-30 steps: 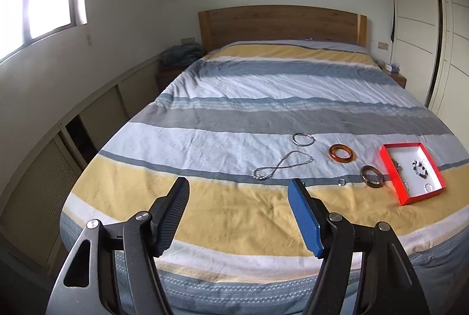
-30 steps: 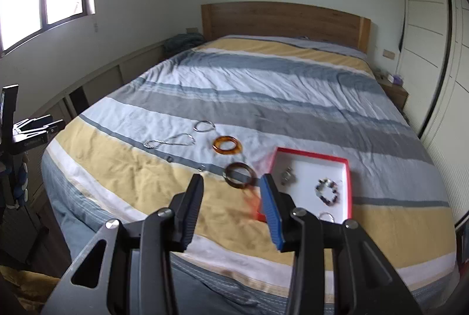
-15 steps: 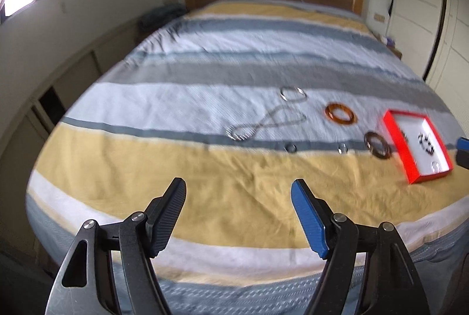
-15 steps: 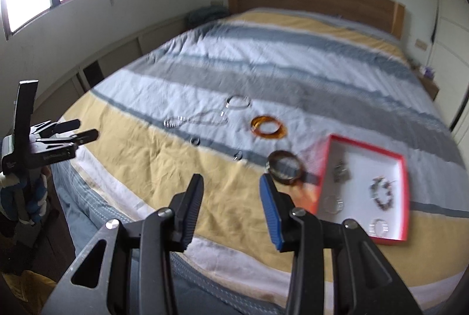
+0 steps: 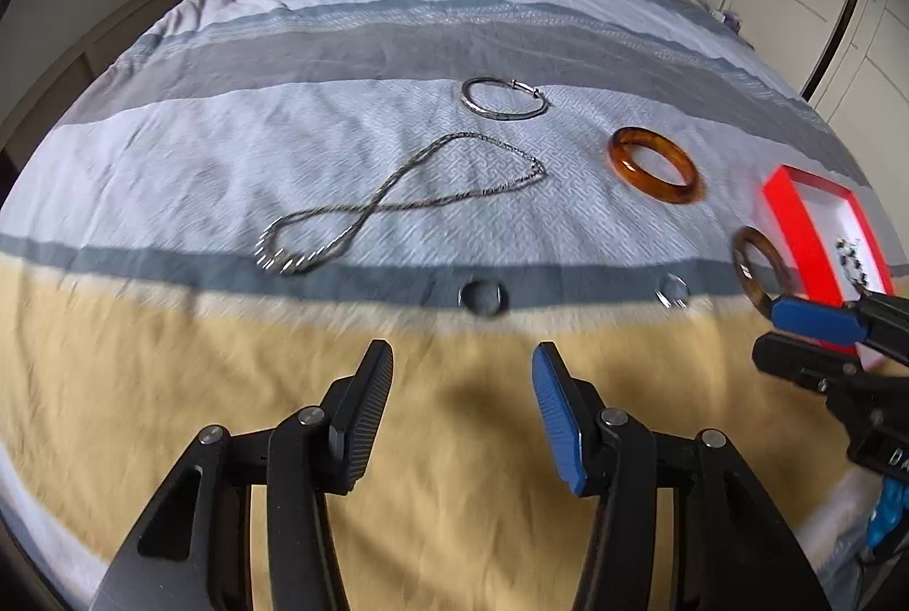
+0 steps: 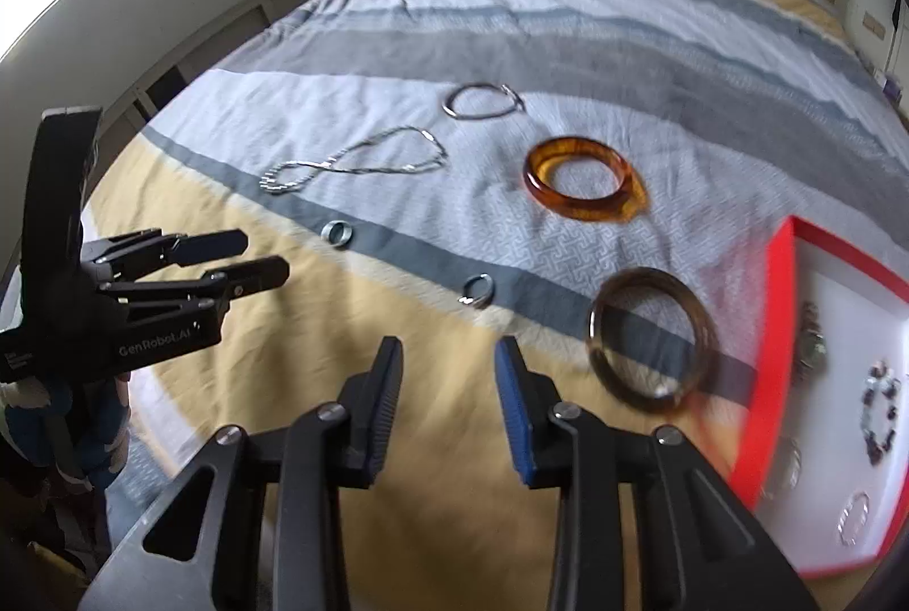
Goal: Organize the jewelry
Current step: 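Move both open tools back over the small silver rings, then grasp a small silver ring with the left tool while the right grasps another ring, then lower both rings into the red box and open both tools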
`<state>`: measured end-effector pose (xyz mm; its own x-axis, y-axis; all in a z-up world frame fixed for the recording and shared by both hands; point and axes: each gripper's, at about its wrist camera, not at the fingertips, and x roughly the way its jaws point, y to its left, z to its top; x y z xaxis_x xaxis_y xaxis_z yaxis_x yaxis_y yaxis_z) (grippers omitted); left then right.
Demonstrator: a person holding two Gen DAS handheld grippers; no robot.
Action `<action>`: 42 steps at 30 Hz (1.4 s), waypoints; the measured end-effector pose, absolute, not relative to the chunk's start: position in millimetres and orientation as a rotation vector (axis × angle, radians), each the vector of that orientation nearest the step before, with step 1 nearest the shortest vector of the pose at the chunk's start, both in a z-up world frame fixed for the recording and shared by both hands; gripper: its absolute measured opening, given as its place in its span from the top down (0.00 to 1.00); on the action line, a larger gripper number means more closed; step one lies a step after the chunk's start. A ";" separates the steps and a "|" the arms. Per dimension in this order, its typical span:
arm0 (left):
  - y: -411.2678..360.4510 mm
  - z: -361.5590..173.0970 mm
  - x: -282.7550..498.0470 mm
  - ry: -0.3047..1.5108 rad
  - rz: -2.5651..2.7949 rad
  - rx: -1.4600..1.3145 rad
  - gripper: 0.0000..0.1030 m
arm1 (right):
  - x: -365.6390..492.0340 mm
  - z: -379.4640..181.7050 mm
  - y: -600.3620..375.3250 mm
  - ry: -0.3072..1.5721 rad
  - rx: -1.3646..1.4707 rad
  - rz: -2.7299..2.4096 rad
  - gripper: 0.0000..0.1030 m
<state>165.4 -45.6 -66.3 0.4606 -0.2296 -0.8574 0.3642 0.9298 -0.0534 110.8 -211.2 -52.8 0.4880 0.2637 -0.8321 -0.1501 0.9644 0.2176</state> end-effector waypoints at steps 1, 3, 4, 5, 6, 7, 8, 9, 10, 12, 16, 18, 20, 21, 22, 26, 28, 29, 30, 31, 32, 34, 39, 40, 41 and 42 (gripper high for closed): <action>-48.5 -70.2 170.6 1.033 -0.366 0.152 0.51 | 114.9 -56.8 -212.1 1.036 0.125 0.254 0.71; -55.7 -78.7 180.8 1.042 -0.362 0.168 0.52 | 124.8 -66.5 -212.9 1.049 0.129 0.258 0.71; -58.3 -82.6 185.0 1.047 -0.359 0.174 0.53 | 128.5 -69.7 -213.1 1.053 0.129 0.259 0.71; -59.0 -85.6 188.0 1.052 -0.355 0.179 0.55 | 132.6 -73.7 -212.5 1.058 0.128 0.262 0.71; -60.1 -89.9 191.0 1.058 -0.348 0.184 0.56 | 136.1 -77.3 -211.7 1.063 0.126 0.266 0.71; -60.3 -92.4 193.6 1.061 -0.346 0.184 0.59 | 138.8 -79.4 -210.3 1.066 0.123 0.269 0.71; -59.9 -95.2 195.5 1.062 -0.344 0.183 0.63 | 142.1 -82.6 -208.3 1.070 0.114 0.268 0.71; -59.1 -97.1 196.8 1.062 -0.343 0.182 0.64 | 145.4 -85.6 -207.2 1.075 0.110 0.267 0.71; -58.4 -98.5 197.8 1.060 -0.342 0.182 0.69 | 148.3 -88.2 -206.5 1.078 0.109 0.266 0.71; -57.6 -100.0 200.1 1.058 -0.343 0.181 0.77 | 154.3 -93.8 -204.3 1.083 0.104 0.259 0.74; -56.7 -100.4 201.5 1.050 -0.347 0.182 0.81 | 159.3 -97.9 -198.9 1.096 0.086 0.257 0.82; -56.6 -99.1 199.2 1.043 -0.351 0.185 0.81 | 157.0 -96.6 -196.6 1.093 0.081 0.264 0.82; -55.8 -96.9 196.3 1.041 -0.352 0.184 0.81 | 152.3 -92.8 -197.5 1.081 0.095 0.269 0.82; -55.5 -95.4 194.1 1.040 -0.349 0.184 0.81 | 148.4 -89.3 -199.1 1.069 0.111 0.276 0.82; -54.8 -93.1 191.2 1.039 -0.347 0.184 0.81 | 145.3 -86.6 -199.8 1.064 0.117 0.275 0.82; -52.9 -77.1 178.6 1.021 -0.341 0.191 0.81 | 126.0 -64.2 -208.0 1.016 0.140 0.272 0.82; -56.2 -66.8 171.7 1.011 -0.351 0.190 0.81 | 114.2 -50.8 -216.4 0.990 0.150 0.262 0.82; -59.6 -62.2 168.6 1.006 -0.359 0.191 0.81 | 107.0 -43.5 -222.2 0.976 0.152 0.254 0.82; -64.7 -56.5 164.3 0.997 -0.369 0.196 0.81 | 103.1 -38.4 -226.0 0.968 0.152 0.248 0.82; -71.8 -49.7 158.4 0.985 -0.384 0.202 0.81 | 96.7 -32.0 -232.7 0.958 0.151 0.237 0.82; -79.6 -43.8 153.4 0.976 -0.400 0.204 0.81 | 90.5 -25.7 -240.6 0.949 0.150 0.224 0.82; -97.4 -33.8 143.3 0.960 -0.433 0.212 0.81 | 76.4 -14.2 -262.2 0.932 0.148 0.190 0.82; -156.8 -14.8 118.6 0.928 -0.544 0.248 0.81 | 40.6 -0.1 -333.0 0.918 0.150 0.065 0.82; -172.0 -12.4 113.6 0.923 -0.570 0.257 0.81 | 36.3 -0.7 -345.1 0.921 0.154 0.044 0.82; -184.0 -11.1 110.9 0.920 -0.592 0.264 0.81 | 29.9 -2.4 -362.7 0.927 0.160 0.012 0.82; -198.9 -10.4 107.4 0.917 -0.617 0.273 0.81 | 25.0 -5.2 -377.9 0.933 0.166 -0.016 0.82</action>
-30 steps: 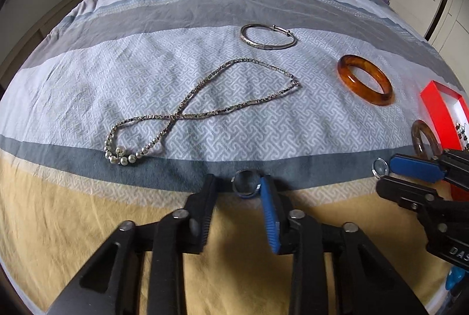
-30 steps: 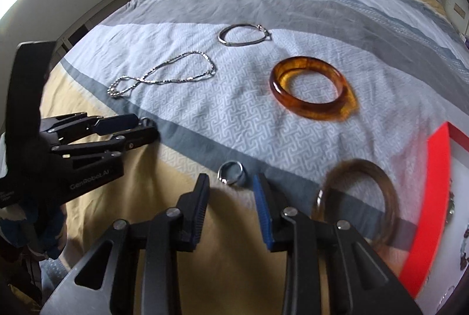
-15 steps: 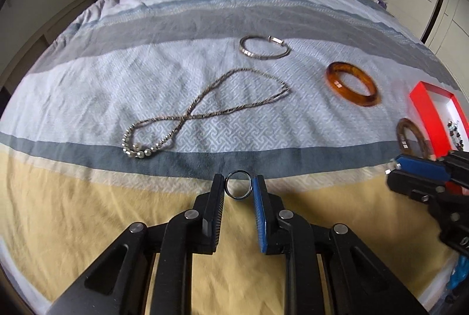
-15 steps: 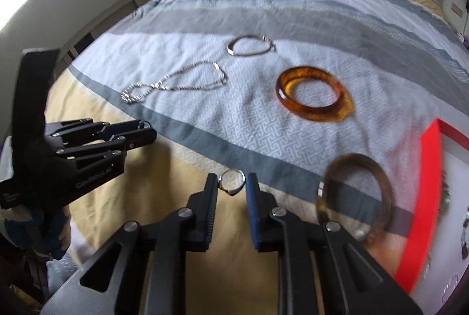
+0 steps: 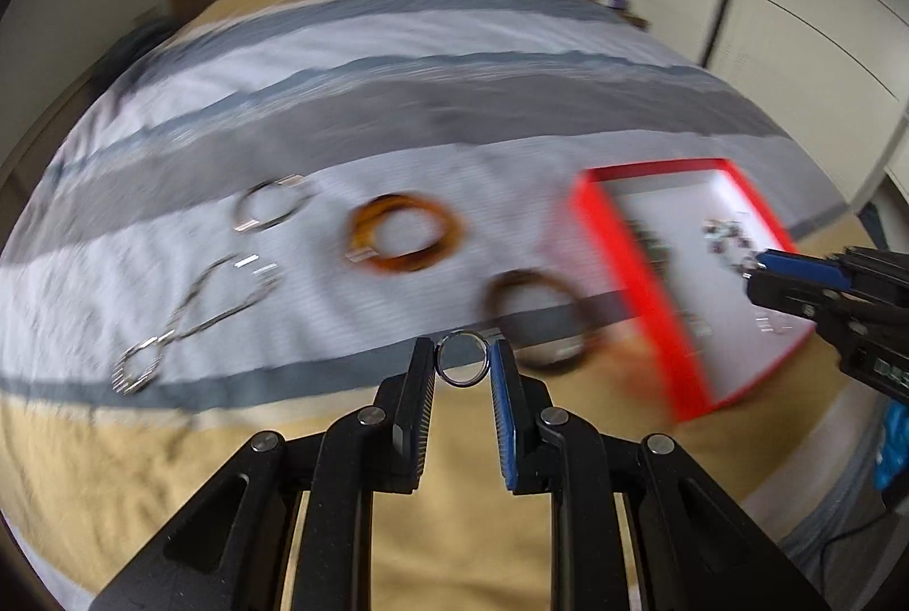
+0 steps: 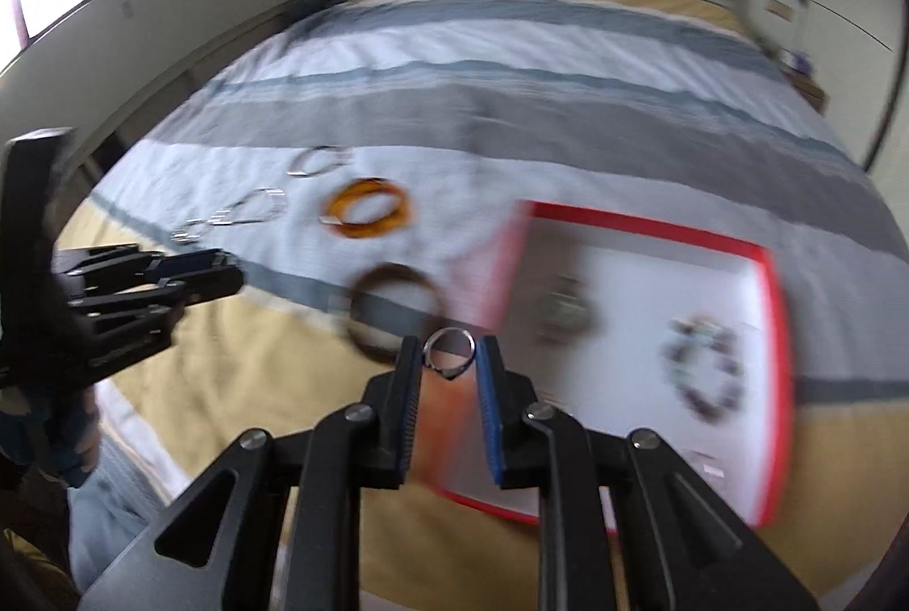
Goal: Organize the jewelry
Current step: 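Lower both rings into the red box and open both tools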
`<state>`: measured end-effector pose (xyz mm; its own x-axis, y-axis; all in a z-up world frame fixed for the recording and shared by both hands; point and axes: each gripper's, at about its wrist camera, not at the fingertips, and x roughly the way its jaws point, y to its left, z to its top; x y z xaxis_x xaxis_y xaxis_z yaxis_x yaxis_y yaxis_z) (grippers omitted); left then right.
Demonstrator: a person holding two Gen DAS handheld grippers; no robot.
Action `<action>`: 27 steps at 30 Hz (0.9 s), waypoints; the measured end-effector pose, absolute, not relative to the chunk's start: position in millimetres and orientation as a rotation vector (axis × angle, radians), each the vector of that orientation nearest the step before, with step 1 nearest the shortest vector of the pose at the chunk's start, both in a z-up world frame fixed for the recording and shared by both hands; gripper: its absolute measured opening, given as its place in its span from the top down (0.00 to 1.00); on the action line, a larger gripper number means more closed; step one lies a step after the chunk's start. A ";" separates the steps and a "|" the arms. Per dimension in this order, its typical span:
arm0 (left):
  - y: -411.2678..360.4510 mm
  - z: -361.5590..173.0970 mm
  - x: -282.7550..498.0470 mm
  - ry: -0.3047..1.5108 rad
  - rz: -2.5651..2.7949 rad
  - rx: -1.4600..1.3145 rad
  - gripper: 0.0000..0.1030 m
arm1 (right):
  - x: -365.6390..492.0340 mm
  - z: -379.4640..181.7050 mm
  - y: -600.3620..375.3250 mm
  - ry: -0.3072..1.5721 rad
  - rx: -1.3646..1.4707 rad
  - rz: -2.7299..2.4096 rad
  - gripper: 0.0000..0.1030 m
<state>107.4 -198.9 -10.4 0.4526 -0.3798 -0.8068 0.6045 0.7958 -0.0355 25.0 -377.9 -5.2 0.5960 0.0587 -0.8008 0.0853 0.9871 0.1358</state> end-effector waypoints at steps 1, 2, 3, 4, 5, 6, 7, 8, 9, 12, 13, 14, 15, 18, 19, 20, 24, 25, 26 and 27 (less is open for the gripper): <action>-213.9 -9.9 104.1 0.914 -0.641 0.283 0.81 | 21.2 -7.8 -389.1 0.938 0.170 -0.034 0.82; -230.8 -9.9 99.7 0.909 -0.668 0.295 0.81 | 16.9 -11.8 -402.5 0.945 0.177 -0.057 0.82; -248.1 -10.5 95.9 0.905 -0.695 0.309 0.81 | 13.2 -17.5 -417.7 0.954 0.187 -0.083 0.82; -260.5 -11.8 93.0 0.901 -0.711 0.321 0.81 | 11.9 -22.9 -427.2 0.962 0.191 -0.099 0.82; -275.6 -13.6 90.8 0.898 -0.729 0.334 0.81 | 11.2 -28.7 -437.8 0.972 0.196 -0.116 0.82; -288.9 -15.9 89.8 0.898 -0.744 0.345 0.81 | 11.6 -33.2 -445.8 0.980 0.197 -0.127 0.82; -304.3 -18.8 89.2 0.896 -0.759 0.358 0.81 | 13.4 -38.7 -454.7 0.988 0.197 -0.141 0.82; -317.4 -22.2 89.5 0.895 -0.770 0.371 0.81 | 15.9 -43.6 -462.6 0.994 0.199 -0.152 0.82; -327.4 -25.4 90.0 0.897 -0.777 0.380 0.81 | 18.8 -48.5 -470.7 0.998 0.204 -0.161 0.82; -354.9 -40.7 93.3 0.925 -0.792 0.404 0.81 | 32.5 -61.8 -488.4 1.007 0.219 -0.174 0.82; -363.9 -48.5 95.2 0.940 -0.792 0.418 0.81 | 38.0 -66.1 -491.5 1.012 0.220 -0.172 0.82; -368.2 -54.1 96.1 0.948 -0.786 0.433 0.81 | 43.1 -70.5 -493.8 1.018 0.218 -0.168 0.82; -372.7 -60.5 96.9 0.956 -0.778 0.447 0.81 | 46.8 -74.7 -494.7 1.026 0.210 -0.164 0.82; -378.9 -78.6 102.8 0.992 -0.755 0.469 0.81 | 52.9 -86.3 -493.1 1.049 0.172 -0.137 0.82; -379.6 -83.4 103.9 0.997 -0.751 0.473 0.82 | 52.7 -89.8 -491.7 1.059 0.158 -0.135 0.82; -379.8 -88.6 104.4 1.000 -0.754 0.478 0.81 | 53.4 -92.9 -490.2 1.065 0.137 -0.135 0.82; -382.4 -95.4 100.6 0.973 -0.764 0.494 0.81 | 54.0 -96.4 -485.2 1.074 0.079 -0.120 0.82; -381.2 -96.1 102.2 0.977 -0.765 0.480 0.80 | 54.2 -96.4 -485.8 1.076 0.071 -0.123 0.82; -380.5 -96.0 103.8 0.980 -0.766 0.469 0.79 | 54.4 -96.3 -486.1 1.080 0.060 -0.127 0.82; -380.0 -96.6 104.5 0.981 -0.769 0.465 0.79 | 54.4 -95.2 -485.8 1.082 0.051 -0.127 0.82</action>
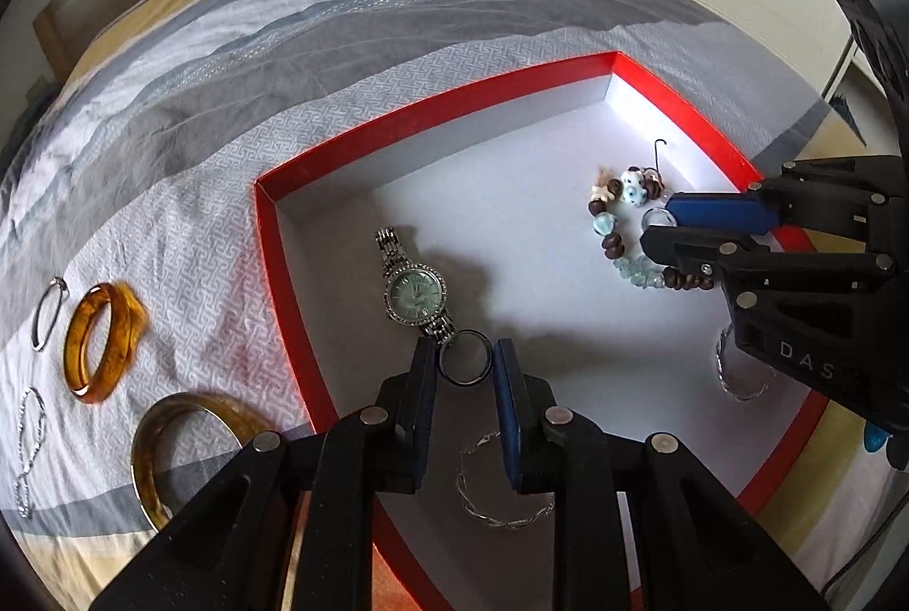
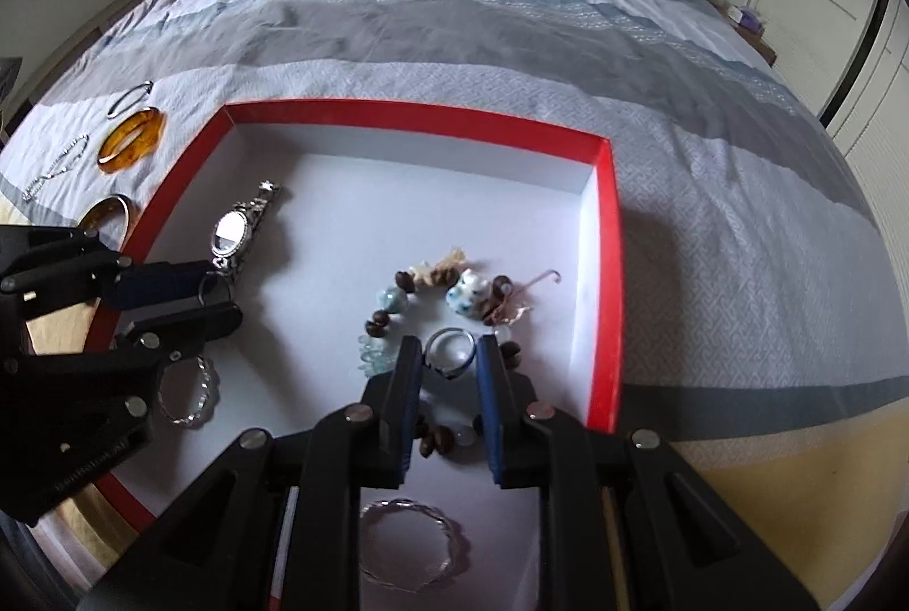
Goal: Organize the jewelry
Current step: 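Lower both rings into the red box and open both tools, then reach the left tool to the silver necklace while the right reaches the dark brown bangle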
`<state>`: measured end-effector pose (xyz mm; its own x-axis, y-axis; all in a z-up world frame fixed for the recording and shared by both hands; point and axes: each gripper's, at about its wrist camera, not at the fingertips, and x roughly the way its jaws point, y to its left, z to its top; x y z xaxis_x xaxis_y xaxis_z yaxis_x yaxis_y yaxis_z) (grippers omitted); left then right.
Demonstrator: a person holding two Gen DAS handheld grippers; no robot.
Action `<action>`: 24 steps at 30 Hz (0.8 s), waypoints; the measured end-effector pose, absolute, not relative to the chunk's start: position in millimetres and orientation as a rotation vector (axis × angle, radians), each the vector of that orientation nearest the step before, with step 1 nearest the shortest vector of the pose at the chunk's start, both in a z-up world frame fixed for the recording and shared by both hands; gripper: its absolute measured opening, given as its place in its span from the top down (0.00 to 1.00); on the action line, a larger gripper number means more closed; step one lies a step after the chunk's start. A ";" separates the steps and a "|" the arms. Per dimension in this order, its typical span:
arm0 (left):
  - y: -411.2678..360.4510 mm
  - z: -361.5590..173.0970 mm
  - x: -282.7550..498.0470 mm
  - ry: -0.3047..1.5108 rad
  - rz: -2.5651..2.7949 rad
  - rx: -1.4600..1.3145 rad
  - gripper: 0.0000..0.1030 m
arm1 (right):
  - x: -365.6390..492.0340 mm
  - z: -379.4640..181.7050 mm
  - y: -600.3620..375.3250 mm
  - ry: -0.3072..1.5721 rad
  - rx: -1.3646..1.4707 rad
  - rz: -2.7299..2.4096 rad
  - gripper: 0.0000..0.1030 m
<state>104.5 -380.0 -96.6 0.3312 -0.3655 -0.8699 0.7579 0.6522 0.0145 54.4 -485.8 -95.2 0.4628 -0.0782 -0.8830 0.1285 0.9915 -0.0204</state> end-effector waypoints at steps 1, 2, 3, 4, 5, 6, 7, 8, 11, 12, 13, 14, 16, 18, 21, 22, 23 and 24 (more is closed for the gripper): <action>-379.3 -96.6 104.6 0.979 -0.774 0.464 0.79 | 54.8 -93.4 -485.4 1.084 0.050 -0.126 0.82; -378.2 -96.0 104.3 0.978 -0.779 0.466 0.79 | 54.8 -91.5 -485.5 1.087 0.046 -0.132 0.81; -377.1 -95.0 104.7 0.983 -0.781 0.461 0.79 | 54.4 -89.7 -486.5 1.087 0.048 -0.138 0.81; -375.8 -93.2 104.8 0.991 -0.787 0.447 0.78 | 53.4 -87.0 -487.7 1.086 0.056 -0.143 0.81; -375.7 -90.2 105.3 0.991 -0.792 0.434 0.69 | 52.0 -83.9 -488.7 1.083 0.065 -0.148 0.81; -375.4 -85.5 103.9 0.985 -0.796 0.424 0.61 | 49.4 -78.1 -489.4 1.077 0.070 -0.157 0.81; -372.5 -78.2 101.6 0.966 -0.798 0.414 0.49 | 47.2 -73.1 -489.9 1.072 0.069 -0.163 0.81; -367.7 -70.3 100.2 0.950 -0.800 0.406 0.46 | 44.3 -66.2 -489.9 1.065 0.069 -0.169 0.81; -355.5 -46.3 93.4 0.923 -0.805 0.384 0.46 | 33.7 -41.9 -488.6 1.035 0.071 -0.184 0.81; -349.9 -37.2 90.7 0.904 -0.802 0.384 0.46 | 28.2 -30.2 -486.9 1.021 0.073 -0.189 0.81; -342.6 -26.2 87.9 0.882 -0.794 0.384 0.46 | 24.9 -21.8 -485.5 1.011 0.074 -0.192 0.81; -334.8 -14.7 86.0 0.866 -0.789 0.378 0.46 | 19.5 -10.0 -482.9 0.994 0.077 -0.192 0.81; -315.1 7.2 82.2 0.839 -0.774 0.360 0.46 | 9.7 12.2 -475.7 0.959 0.082 -0.187 0.81; -294.7 28.2 80.8 0.804 -0.742 0.358 0.46 | -0.7 35.8 -464.0 0.921 0.081 -0.179 0.81; -256.8 57.5 77.0 0.769 -0.682 0.374 0.46 | -13.3 67.6 -443.0 0.866 0.088 -0.155 0.79; -240.2 67.5 76.7 0.760 -0.652 0.376 0.46 | -16.7 77.0 -435.4 0.850 0.090 -0.145 0.76; -224.4 76.5 77.7 0.753 -0.628 0.369 0.45 | -19.5 84.5 -427.8 0.836 0.091 -0.139 0.71; -213.7 81.2 78.4 0.748 -0.610 0.361 0.43 | -23.6 94.9 -417.3 0.818 0.090 -0.127 0.68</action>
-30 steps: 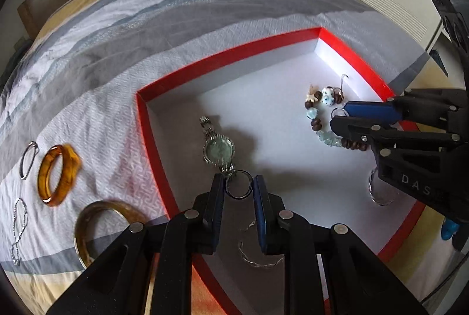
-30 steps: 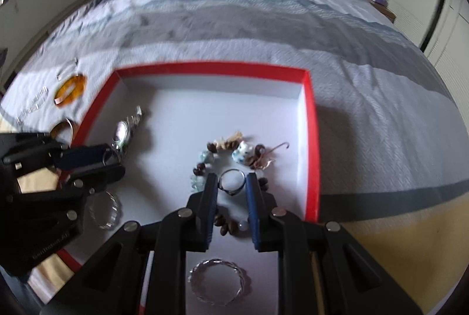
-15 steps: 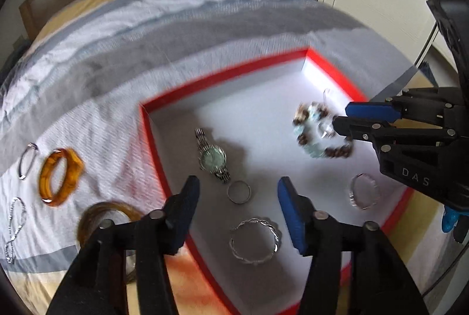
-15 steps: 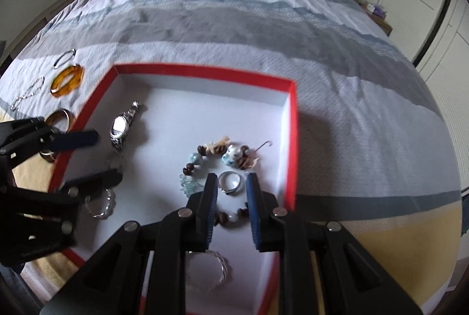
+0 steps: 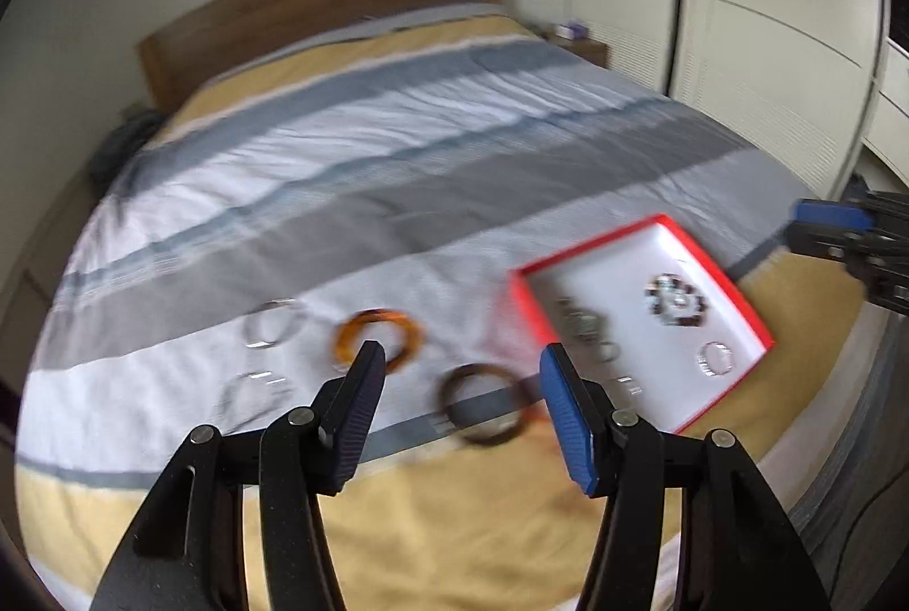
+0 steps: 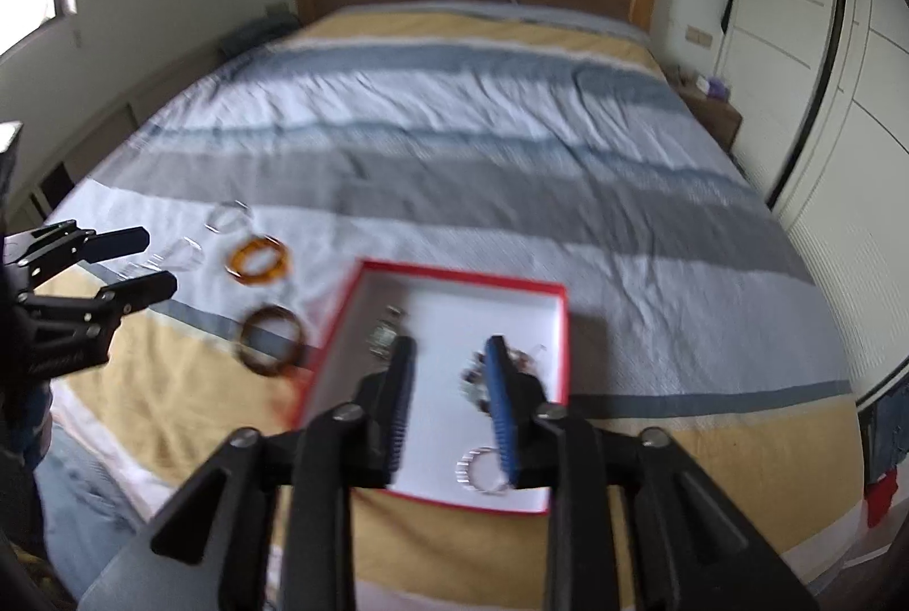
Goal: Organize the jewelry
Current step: 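Reach the left tool to the silver necklace while the right reaches the dark brown bangle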
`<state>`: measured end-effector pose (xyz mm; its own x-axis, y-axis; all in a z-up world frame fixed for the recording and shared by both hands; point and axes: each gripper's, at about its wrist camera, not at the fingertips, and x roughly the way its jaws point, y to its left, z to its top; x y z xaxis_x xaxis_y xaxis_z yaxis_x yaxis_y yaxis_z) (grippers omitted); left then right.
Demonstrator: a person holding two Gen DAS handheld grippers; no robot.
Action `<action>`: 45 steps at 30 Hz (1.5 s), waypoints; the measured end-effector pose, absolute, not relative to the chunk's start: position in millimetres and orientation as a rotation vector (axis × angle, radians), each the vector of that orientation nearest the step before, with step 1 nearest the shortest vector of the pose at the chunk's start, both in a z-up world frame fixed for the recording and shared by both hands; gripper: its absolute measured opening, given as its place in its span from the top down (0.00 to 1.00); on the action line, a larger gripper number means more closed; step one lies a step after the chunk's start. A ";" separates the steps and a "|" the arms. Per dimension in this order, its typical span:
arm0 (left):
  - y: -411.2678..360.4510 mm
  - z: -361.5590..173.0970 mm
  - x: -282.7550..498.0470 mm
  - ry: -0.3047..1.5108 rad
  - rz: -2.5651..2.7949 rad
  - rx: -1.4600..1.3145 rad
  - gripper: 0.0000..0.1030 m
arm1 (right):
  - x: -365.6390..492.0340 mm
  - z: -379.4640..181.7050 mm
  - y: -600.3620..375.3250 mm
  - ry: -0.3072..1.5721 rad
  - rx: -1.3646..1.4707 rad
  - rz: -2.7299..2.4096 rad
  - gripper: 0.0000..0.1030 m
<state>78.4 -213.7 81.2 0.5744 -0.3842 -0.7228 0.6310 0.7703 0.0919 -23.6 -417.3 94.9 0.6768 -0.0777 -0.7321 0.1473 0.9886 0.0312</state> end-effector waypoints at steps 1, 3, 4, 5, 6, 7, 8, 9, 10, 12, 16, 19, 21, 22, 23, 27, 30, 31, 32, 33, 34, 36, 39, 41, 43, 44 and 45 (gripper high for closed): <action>-195.1 89.8 79.4 0.739 -0.581 0.345 0.40 | -25.3 100.6 -410.1 0.809 0.089 -0.117 0.68; -166.4 99.4 81.6 0.728 -0.545 0.318 0.37 | -29.4 113.6 -388.7 0.789 0.071 -0.096 0.68; -147.9 104.1 83.6 0.724 -0.521 0.308 0.37 | -30.7 116.8 -380.7 0.783 0.063 -0.089 0.68; -131.5 106.8 86.2 0.722 -0.495 0.302 0.35 | -30.3 119.6 -372.6 0.780 0.056 -0.079 0.68; -118.0 107.6 89.5 0.722 -0.471 0.297 0.34 | -29.0 121.4 -362.6 0.780 0.048 -0.066 0.68; -102.5 108.3 93.0 0.725 -0.446 0.288 0.33 | -28.1 121.2 -357.3 0.781 0.047 -0.059 0.68; -87.3 107.8 97.3 0.732 -0.420 0.275 0.33 | -25.8 120.1 -350.3 0.784 0.046 -0.050 0.68; -75.2 106.6 100.3 0.737 -0.401 0.265 0.32 | -22.7 118.0 -343.5 0.790 0.046 -0.041 0.68; -59.6 104.8 105.8 0.745 -0.373 0.250 0.31 | -20.9 115.8 -338.7 0.794 0.045 -0.035 0.68; -38.9 100.0 113.1 0.758 -0.332 0.232 0.29 | -13.7 107.5 -328.0 0.806 0.046 -0.016 0.68; -7.4 76.9 134.4 0.801 -0.281 0.230 0.25 | 6.1 85.3 -311.9 0.851 0.059 0.021 0.68; 0.7 51.7 149.2 0.833 -0.272 0.239 0.23 | 25.1 59.9 -298.5 0.900 0.065 0.055 0.68; 1.6 35.3 161.3 0.856 -0.288 0.245 0.22 | 39.3 41.2 -291.0 0.936 0.066 0.076 0.68; 1.1 28.7 166.0 0.865 -0.293 0.248 0.22 | 44.0 33.8 -288.8 0.948 0.067 0.084 0.68; -0.5 18.6 173.9 0.879 -0.301 0.252 0.21 | 51.2 24.1 -286.4 0.965 0.072 0.096 0.68; -12.3 -7.5 198.3 0.910 -0.335 0.270 0.21 | 76.7 -9.6 -281.3 1.024 0.086 0.124 0.68; -25.9 -26.1 217.6 0.932 -0.363 0.305 0.21 | 92.6 -26.9 -279.3 1.050 0.096 0.146 0.68; -30.6 -33.1 224.6 0.940 -0.374 0.318 0.21 | 99.0 -33.5 -277.0 1.061 0.099 0.157 0.68; -33.8 -39.5 230.7 0.949 -0.381 0.328 0.21 | 103.4 -38.5 -275.3 1.070 0.100 0.166 0.68; -35.9 -44.6 234.6 0.955 -0.384 0.334 0.21 | 108.7 -44.6 -272.9 1.081 0.100 0.178 0.68; -39.0 -52.2 241.3 0.964 -0.388 0.346 0.21 | 113.0 -48.8 -270.9 1.089 0.098 0.185 0.68; -42.5 -64.2 251.2 0.985 -0.396 0.355 0.21 | 121.0 -58.5 -267.7 1.108 0.100 0.199 0.68; -47.4 -83.0 261.8 1.010 -0.392 0.370 0.21 | 131.7 -73.3 -265.0 1.136 0.102 0.203 0.68; -46.9 -94.6 267.2 1.024 -0.385 0.352 0.21 | 136.0 -81.3 -264.6 1.153 0.109 0.208 0.68; -46.4 -100.9 270.4 1.023 -0.375 0.347 0.19 | 140.6 -91.3 -263.5 1.175 0.105 0.210 0.68; -47.0 -103.6 271.3 1.020 -0.366 0.344 0.19 | 141.9 -95.4 -262.9 1.182 0.105 0.212 0.68; -47.5 -104.9 271.6 1.016 -0.361 0.343 0.20 | 143.0 -98.9 -262.5 1.184 0.107 0.212 0.68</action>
